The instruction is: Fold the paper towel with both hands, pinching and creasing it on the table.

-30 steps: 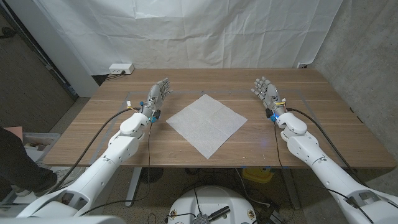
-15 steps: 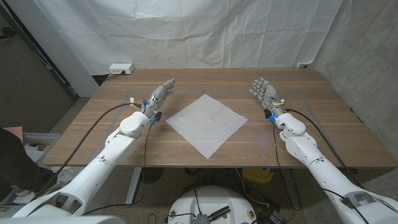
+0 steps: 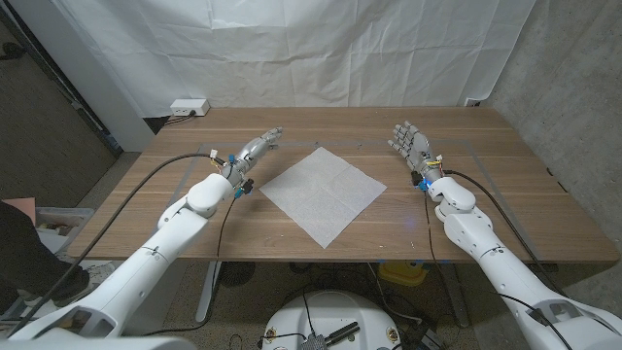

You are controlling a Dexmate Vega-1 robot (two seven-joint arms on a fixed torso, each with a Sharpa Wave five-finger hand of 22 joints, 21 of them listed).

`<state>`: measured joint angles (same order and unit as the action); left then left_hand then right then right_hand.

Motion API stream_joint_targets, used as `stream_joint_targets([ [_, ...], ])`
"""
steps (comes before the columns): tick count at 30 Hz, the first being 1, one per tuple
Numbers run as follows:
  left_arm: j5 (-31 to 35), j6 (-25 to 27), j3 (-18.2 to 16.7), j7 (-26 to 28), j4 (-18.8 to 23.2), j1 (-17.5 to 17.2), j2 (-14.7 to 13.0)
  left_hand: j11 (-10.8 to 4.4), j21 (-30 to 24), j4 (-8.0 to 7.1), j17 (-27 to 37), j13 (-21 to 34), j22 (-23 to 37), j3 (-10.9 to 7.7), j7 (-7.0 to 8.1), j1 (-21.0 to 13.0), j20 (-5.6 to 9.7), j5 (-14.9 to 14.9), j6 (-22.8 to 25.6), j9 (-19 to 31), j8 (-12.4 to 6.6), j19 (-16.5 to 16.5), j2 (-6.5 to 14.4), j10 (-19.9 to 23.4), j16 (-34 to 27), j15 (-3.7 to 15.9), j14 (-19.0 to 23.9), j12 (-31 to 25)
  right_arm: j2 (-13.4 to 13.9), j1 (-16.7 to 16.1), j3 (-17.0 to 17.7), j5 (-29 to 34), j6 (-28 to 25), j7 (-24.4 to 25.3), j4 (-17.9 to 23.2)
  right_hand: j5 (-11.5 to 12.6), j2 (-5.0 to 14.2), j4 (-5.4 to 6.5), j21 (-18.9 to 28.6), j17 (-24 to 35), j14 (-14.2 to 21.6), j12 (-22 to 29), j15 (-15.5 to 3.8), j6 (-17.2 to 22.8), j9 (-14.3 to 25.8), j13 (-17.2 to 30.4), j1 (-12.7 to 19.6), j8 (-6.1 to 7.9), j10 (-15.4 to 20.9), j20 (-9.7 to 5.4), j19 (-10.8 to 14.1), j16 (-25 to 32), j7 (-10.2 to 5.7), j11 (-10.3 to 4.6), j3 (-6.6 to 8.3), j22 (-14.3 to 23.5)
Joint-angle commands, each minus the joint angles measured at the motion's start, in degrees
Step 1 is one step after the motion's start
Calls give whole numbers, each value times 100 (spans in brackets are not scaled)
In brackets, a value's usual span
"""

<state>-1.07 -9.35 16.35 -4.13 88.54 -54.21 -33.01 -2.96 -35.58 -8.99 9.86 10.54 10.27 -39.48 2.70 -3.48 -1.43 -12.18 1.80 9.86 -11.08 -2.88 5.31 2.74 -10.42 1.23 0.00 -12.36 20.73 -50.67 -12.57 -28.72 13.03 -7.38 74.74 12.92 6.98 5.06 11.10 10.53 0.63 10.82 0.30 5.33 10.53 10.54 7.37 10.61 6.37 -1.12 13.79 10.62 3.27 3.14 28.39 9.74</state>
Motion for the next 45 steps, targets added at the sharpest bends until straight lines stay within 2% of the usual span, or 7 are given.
stream_joint_targets([
  [1,860,347,-137,-49,753,-380,-372,-32,22,-1,1,21,8,-45,43,-44,5,-26,83,20,-41,15,431,82,-36,49,19,-46,-87,-72,15,52,41,-21,17,28,6,3,11,9,30,26,-7,39,13,29,-5,38,38,23,35,30,-21,13,-6,17],
  [17,1583,590,-275,-237,1300,-772,-641,-26,70,-2,2,21,8,-52,108,-47,69,-12,240,20,-50,-21,392,171,-33,94,53,-52,-69,-240,27,108,12,109,275,34,20,-9,12,3,34,26,-7,34,13,29,4,36,37,16,36,28,-19,11,10,17],
  [19,1700,692,-273,-302,1383,-807,-690,-29,73,-3,2,21,8,-52,99,-46,72,-10,269,20,-56,-22,389,176,-33,95,57,-51,-53,-254,25,123,-14,132,304,35,22,-15,12,1,35,26,-7,35,13,29,9,36,39,17,37,27,-19,10,14,17],
  [22,1848,816,-280,-365,1479,-865,-738,-39,107,-9,1,17,9,-44,148,-32,60,3,615,22,-131,-30,353,242,-28,135,74,-51,-74,-255,27,129,17,156,298,35,22,-17,12,1,33,25,-7,36,13,29,9,37,36,18,37,26,-19,9,15,17],
  [27,2399,1116,-204,-460,1706,-928,-928,-70,118,-8,-1,15,9,-47,157,-30,44,6,659,20,-118,-26,350,280,-33,181,105,-53,-83,-209,5,137,2,143,258,36,23,-24,12,-1,31,27,-12,37,13,29,15,38,39,14,36,24,-23,2,18,17],
  [35,2731,1226,-167,-603,1777,-933,-961,-78,136,-5,-3,14,9,-49,178,-27,50,9,564,18,-43,-24,340,287,-27,196,114,-38,-114,-146,-15,138,8,120,176,34,28,-27,12,2,33,26,-11,37,13,29,12,38,38,12,38,29,-25,-1,13,17],
  [45,2955,1451,-209,-787,1982,-1130,-983,-94,147,-6,-4,13,9,-51,181,-23,60,11,582,18,-25,-10,337,332,-30,206,143,-41,-143,-141,-2,127,50,115,97,33,34,-33,13,3,36,28,-16,38,13,29,13,38,42,16,40,31,-21,-1,12,17],
])
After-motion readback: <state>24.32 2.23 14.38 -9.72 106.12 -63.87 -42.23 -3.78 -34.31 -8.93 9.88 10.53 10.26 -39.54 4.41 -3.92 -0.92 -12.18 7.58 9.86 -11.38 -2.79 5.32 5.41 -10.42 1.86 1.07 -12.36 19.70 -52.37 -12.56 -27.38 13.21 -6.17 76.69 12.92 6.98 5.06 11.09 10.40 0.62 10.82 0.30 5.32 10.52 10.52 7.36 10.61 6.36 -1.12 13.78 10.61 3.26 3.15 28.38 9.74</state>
